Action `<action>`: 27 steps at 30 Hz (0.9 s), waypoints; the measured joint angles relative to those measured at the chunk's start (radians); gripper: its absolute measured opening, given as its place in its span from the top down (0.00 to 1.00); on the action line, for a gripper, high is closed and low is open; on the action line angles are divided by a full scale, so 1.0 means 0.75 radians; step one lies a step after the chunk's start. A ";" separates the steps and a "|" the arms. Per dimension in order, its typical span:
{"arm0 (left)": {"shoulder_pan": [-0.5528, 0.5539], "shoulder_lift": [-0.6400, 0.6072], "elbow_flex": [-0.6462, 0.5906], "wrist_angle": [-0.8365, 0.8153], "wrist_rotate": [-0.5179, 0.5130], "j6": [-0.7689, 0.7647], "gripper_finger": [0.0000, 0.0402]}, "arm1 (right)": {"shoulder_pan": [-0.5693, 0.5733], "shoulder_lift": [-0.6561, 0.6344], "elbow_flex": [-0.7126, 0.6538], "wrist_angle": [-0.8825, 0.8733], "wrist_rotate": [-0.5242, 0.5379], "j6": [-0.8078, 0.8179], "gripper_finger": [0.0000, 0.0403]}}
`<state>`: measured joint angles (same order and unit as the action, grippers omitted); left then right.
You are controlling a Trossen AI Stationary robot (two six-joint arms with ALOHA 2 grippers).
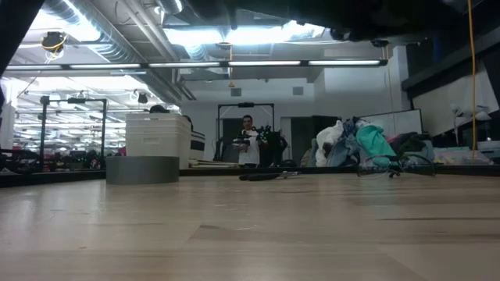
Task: Coil cords
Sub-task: Coil the blue wire cable onto the black spool
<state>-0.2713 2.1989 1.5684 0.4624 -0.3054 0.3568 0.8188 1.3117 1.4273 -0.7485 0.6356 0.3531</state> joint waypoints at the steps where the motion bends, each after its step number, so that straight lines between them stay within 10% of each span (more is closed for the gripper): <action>1: -0.011 -0.003 -0.001 -0.035 -0.029 -0.017 1.00 | 0.000 0.000 0.000 -0.024 0.002 0.014 0.99; 27: -0.236 -0.180 0.003 -1.105 -0.564 -0.958 1.00 | -0.005 0.105 0.001 -0.237 -0.024 0.008 0.99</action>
<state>-0.4484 2.0640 1.5707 -0.3667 -0.7280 -0.3615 0.8154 1.3907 1.4277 -0.9265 0.6174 0.3591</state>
